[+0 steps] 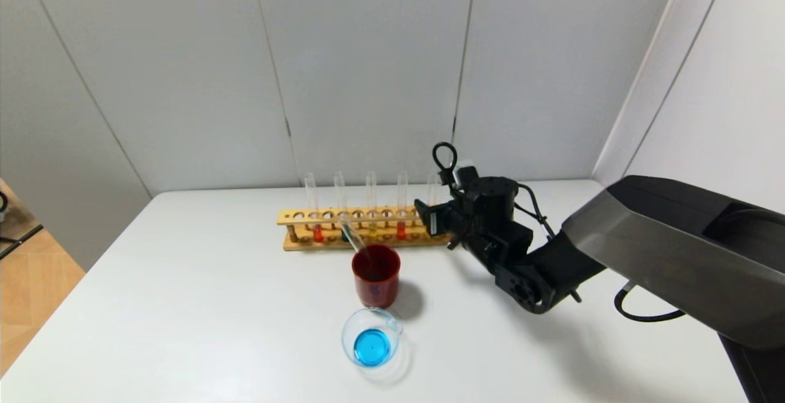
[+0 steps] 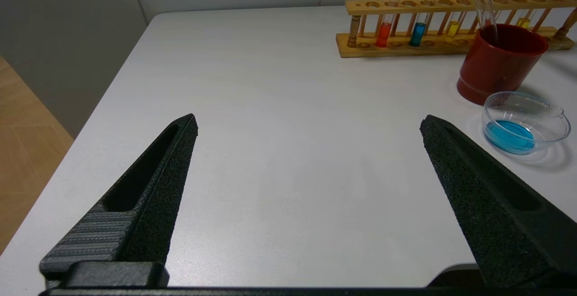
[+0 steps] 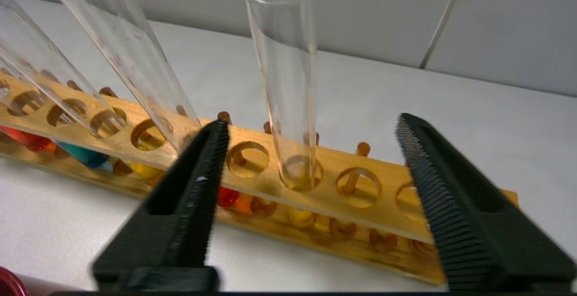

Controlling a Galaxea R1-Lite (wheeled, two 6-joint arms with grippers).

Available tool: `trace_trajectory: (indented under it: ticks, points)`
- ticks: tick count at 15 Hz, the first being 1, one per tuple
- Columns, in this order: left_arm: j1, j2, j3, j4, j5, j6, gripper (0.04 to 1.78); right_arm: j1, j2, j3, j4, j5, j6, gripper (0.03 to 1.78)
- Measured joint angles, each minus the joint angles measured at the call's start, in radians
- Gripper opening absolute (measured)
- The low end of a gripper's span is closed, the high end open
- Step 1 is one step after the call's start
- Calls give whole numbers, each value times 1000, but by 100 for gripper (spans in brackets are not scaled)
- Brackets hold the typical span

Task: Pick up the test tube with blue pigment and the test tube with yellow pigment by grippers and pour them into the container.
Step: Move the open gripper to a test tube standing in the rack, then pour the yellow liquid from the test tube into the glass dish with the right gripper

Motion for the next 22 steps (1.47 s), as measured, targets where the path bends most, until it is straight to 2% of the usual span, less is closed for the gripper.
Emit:
trace_trajectory:
  ticks: [4, 6, 14, 16, 22]
  points:
    - [0, 0, 0, 0, 0, 0, 175, 1, 5, -25, 34, -1, 2, 55]
    - [0, 0, 0, 0, 1, 0, 175, 1, 5, -26, 35, -2, 4, 34]
    - [0, 0, 0, 0, 0, 0, 175, -7, -14, -34, 33, 0, 7, 32]
    - [0, 0, 0, 0, 0, 0, 175, -11, -36, -68, 43, 0, 2, 32]
    - [0, 0, 0, 0, 1, 0, 175, -8, -161, -254, 235, -7, -36, 32]
